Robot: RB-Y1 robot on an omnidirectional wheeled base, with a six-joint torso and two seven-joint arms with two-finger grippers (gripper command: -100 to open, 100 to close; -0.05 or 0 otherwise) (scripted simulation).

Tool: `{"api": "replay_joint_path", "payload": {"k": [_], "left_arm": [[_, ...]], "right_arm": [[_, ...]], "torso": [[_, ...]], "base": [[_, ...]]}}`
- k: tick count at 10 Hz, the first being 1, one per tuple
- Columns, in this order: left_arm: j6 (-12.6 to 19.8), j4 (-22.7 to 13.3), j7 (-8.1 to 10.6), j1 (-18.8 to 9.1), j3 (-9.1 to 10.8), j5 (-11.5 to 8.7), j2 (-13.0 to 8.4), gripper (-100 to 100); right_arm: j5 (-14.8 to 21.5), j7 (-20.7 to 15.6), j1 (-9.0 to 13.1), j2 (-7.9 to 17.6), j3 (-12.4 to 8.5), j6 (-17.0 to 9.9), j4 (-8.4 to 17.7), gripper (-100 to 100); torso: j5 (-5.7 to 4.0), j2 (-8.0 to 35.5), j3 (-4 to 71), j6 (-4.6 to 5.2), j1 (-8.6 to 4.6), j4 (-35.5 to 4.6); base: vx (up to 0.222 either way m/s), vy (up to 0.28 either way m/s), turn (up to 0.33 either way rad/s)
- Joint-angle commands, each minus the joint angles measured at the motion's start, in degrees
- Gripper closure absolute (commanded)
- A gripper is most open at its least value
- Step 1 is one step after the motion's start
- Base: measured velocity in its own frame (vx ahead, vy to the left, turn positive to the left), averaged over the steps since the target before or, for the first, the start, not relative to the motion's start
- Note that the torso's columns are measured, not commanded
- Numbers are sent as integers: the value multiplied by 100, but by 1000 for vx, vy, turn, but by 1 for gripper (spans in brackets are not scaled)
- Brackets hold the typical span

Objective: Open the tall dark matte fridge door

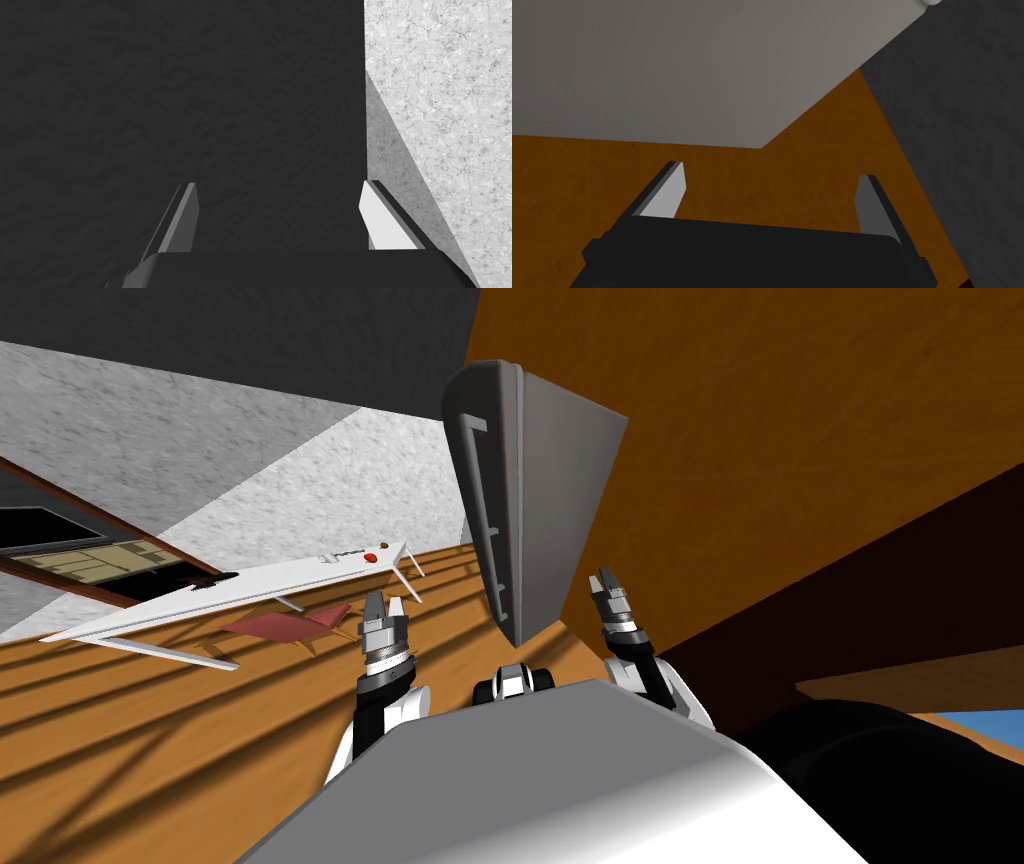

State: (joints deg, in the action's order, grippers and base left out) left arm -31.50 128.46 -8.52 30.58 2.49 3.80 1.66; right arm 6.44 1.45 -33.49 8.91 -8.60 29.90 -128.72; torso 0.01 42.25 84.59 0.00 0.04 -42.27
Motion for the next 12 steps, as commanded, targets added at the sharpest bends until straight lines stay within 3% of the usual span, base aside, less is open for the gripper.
{"api": "replay_joint_path", "payload": {"k": [1, 9, 10, 11, 12], "left_arm": [[0, 0, 0, 0, 0, 0, 0, 0], [0, 0, 0, 0, 0, 0, 0, 0], [0, 0, 0, 0, 0, 0, 0, 0], [0, 0, 0, 0, 0, 0, 0, 0], [0, 0, 0, 0, 1, 0, 0, 0]], "right_arm": [[155, -51, -198, 205, -412, -36, -21, -100], [608, -194, -716, 759, -1619, -76, 57, -100], [736, -234, -864, 908, -1846, -87, 75, -100], [736, -234, -864, 908, -1948, -87, 75, -100], [869, -276, -1016, 1063, -2126, -98, 92, -100]], "torso": [[-2, 3, -1, 1, -8, -1], [0, 5, -3, 0, 1, -2], [0, 5, -3, 0, -2, -2], [-1, 4, -2, -1, -2, -1], [-2, 3, -2, 1, -6, -1]], "base": [[18, 30, 69], [20, 36, 64], [19, 41, 107], [19, 34, 42], [31, 48, 79]]}}
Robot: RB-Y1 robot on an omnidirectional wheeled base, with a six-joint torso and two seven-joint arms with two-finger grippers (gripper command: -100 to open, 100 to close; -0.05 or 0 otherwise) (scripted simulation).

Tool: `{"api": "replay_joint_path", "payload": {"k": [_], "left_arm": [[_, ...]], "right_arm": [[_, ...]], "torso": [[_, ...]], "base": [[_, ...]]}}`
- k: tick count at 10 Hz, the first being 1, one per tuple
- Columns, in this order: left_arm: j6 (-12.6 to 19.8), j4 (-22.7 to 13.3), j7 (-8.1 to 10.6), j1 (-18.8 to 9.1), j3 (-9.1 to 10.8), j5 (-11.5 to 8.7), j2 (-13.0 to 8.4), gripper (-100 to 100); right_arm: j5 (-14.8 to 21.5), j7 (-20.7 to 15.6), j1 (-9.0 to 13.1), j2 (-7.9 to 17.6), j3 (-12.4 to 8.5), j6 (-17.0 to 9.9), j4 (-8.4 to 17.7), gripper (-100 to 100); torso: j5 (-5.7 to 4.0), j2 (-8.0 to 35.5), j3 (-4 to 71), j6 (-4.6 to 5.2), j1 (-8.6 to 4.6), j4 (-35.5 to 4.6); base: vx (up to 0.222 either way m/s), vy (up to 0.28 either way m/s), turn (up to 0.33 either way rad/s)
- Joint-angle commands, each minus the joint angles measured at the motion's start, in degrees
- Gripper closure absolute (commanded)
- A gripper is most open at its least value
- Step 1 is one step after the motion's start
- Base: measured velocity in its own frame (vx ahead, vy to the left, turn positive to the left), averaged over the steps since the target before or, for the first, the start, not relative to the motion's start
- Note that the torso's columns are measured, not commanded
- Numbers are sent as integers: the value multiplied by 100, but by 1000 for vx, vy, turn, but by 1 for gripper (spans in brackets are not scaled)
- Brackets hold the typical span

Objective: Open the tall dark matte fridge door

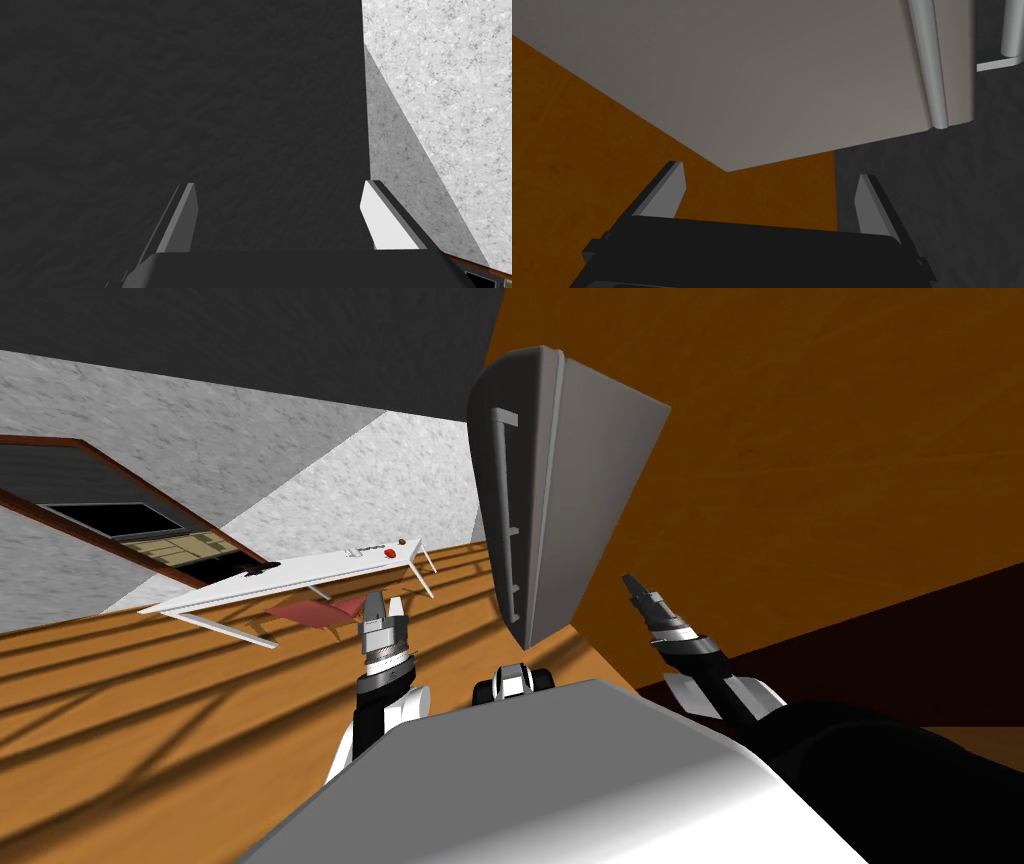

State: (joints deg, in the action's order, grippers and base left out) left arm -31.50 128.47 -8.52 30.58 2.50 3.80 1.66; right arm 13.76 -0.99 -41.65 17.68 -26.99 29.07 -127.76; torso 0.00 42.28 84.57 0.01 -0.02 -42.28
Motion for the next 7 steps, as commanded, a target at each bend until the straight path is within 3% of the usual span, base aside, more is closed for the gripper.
{"api": "replay_joint_path", "payload": {"k": [1, 4, 5, 6, 7], "left_arm": [[0, 0, 0, 0, 0, 0, 0, 0], [0, 0, 0, 0, 0, 0, 0, 0], [0, 0, 0, 0, 0, 0, 0, 0], [0, 0, 0, 0, 0, 0, 0, 0], [0, 0, 0, 0, 0, 0, 0, 0]], "right_arm": [[137, -31, -200, 186, -446, -15, -3, -100], [414, -118, -520, 511, -980, -35, 27, -100], [414, -118, -520, 511, -1124, -35, 27, -100], [557, -163, -686, 681, -1282, -46, 43, -100], [557, -163, -686, 681, -1433, -46, 43, -100]], "torso": [[1, -3, 2, -2, 4, 1], [0, 3, -1, 0, 0, -1], [0, 1, -1, -2, 3, 0], [1, 1, -1, 0, 2, 0], [1, 2, -1, -2, 4, 0]], "base": [[31, 38, 46], [30, 36, 83], [27, 36, 51], [24, 43, 108], [25, 36, 50]]}}
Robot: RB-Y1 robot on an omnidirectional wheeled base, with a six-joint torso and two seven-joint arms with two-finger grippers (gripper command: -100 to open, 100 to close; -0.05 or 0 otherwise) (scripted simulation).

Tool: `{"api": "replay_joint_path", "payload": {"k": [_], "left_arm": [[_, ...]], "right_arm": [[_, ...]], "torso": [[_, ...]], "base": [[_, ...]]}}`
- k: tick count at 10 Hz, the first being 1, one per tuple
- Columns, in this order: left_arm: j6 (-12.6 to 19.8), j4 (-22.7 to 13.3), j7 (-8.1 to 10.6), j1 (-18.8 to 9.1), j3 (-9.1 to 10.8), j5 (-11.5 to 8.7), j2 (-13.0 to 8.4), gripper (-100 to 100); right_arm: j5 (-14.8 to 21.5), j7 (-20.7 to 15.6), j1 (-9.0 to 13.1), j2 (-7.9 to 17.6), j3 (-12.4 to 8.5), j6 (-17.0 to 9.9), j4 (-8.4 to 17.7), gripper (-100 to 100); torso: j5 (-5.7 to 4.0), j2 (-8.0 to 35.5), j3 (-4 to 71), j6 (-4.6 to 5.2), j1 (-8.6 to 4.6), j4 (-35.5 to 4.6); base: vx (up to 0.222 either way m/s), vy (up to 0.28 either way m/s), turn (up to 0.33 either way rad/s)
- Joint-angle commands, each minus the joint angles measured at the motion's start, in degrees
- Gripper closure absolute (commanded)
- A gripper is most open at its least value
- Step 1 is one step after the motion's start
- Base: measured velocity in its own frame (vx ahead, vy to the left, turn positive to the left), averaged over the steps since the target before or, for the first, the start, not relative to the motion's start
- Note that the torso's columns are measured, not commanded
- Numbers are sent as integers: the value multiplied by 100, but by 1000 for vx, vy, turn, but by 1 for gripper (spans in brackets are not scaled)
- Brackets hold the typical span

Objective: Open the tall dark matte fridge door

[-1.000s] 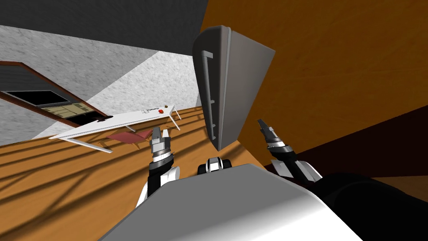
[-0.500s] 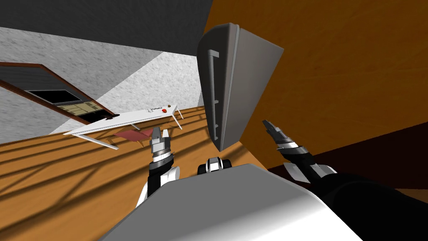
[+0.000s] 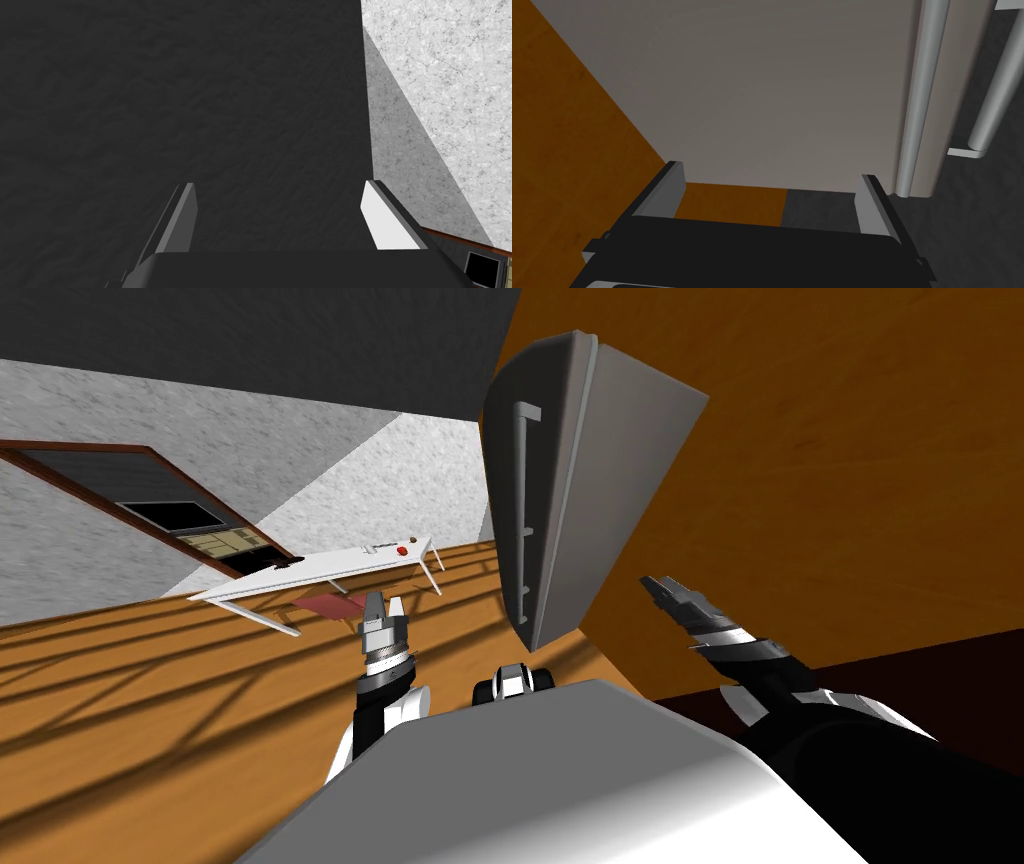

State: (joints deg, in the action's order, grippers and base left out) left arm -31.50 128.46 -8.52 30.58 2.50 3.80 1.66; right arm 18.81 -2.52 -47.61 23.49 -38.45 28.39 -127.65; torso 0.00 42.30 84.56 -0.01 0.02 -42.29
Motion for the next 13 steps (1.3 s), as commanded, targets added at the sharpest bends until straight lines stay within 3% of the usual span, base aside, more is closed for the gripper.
{"api": "replay_joint_path", "payload": {"k": [1, 4, 5, 6, 7, 8, 9, 10, 13], "left_arm": [[0, 0, 0, 0, 0, 0, 0, 0], [0, 0, 0, 0, 0, 0, 0, 0], [0, 0, 0, 0, 0, 0, 0, 0], [0, 0, 0, 1, 0, 0, 0, 0], [0, 0, 0, 0, 0, 0, 0, 0], [0, 0, 0, 1, 0, 0, 0, 0], [0, 0, 0, 0, 0, 0, 0, 0], [0, 0, 0, 1, 1, 0, 0, 0], [0, 0, 0, 0, 0, 0, 0, 0]], "right_arm": [[52, -9, -90, 100, -345, 22, 31, -100], [347, -102, -429, 453, -893, -1, 68, -100], [347, -102, -429, 453, -1046, -1, 68, -100], [497, -149, -601, 635, -1209, -14, 92, -100], [497, -149, -601, 635, -1385, -14, 92, -100], [648, -197, -774, 821, -1567, -29, 122, -100], [648, -197, -774, 821, -1729, -29, 122, -100], [800, -245, -945, 1008, -1925, -45, 159, -100], [952, -293, -1115, 1198, -2380, -62, 202, -100]], "torso": [[-1, 0, 0, 2, -4, 0], [0, -3, 1, 1, -1, 1], [1, -5, 4, 0, 4, 2], [1, -6, 3, 2, 0, 2], [0, -4, 3, 0, 0, 1], [-1, 1, -1, 3, -3, 0], [-1, 1, -1, 0, -3, 0], [-2, 0, -1, 2, -6, 0], [0, -5, 3, 0, 0, 1]], "base": [[13, 15, -8], [25, 35, 85], [37, 40, 65], [38, 47, 107], [29, 40, 56], [32, 43, 111], [32, 30, 54], [36, 44, 105], [37, 39, 73]]}}
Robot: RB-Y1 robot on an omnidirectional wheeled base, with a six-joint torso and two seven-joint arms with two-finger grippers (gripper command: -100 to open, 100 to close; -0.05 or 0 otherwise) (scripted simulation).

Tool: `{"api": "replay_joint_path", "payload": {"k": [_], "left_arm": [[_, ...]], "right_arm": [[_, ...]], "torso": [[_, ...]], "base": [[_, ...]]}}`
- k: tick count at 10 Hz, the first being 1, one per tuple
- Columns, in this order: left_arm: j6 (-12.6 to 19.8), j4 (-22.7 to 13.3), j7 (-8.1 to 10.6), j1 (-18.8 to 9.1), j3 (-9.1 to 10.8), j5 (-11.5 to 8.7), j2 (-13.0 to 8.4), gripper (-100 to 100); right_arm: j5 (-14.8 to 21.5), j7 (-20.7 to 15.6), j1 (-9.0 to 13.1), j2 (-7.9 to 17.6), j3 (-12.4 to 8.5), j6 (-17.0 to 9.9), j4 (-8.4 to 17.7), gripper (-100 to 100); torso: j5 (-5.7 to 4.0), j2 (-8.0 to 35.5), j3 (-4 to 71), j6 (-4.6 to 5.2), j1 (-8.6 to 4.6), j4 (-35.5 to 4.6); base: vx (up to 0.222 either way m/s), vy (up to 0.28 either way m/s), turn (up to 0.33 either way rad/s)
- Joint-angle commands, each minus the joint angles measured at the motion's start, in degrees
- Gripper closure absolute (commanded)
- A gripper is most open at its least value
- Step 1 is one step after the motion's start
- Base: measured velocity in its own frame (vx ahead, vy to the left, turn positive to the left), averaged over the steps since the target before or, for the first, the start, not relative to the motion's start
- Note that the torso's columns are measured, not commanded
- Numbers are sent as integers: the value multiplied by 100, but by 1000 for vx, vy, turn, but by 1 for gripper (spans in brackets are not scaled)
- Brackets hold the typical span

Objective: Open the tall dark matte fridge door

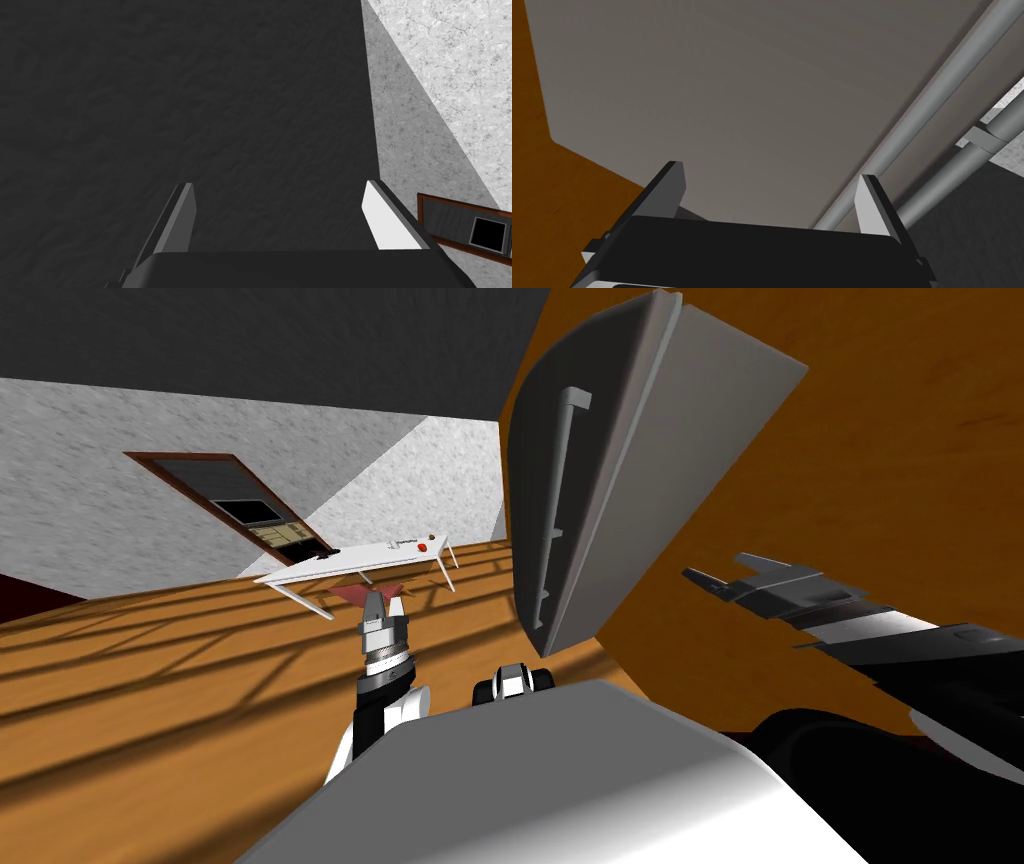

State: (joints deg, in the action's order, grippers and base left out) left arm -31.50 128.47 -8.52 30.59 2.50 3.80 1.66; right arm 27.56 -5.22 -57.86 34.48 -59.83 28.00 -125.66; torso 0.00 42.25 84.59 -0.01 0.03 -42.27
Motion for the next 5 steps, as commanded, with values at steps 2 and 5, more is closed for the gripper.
{"api": "replay_joint_path", "payload": {"k": [2, 5], "left_arm": [[0, 0, 0, 0, 0, 0, 0, 0], [0, 0, 0, 0, 0, 0, 0, 0]], "right_arm": [[228, -71, -259, 291, -554, -42, 52, -100], [529, -168, -591, 676, -1042, -83, 165, -100]], "torso": [[-1, 3, -2, -1, -4, -1], [0, 5, -3, 3, -1, -1]], "base": [[34, 34, 84], [37, 41, 89]]}}
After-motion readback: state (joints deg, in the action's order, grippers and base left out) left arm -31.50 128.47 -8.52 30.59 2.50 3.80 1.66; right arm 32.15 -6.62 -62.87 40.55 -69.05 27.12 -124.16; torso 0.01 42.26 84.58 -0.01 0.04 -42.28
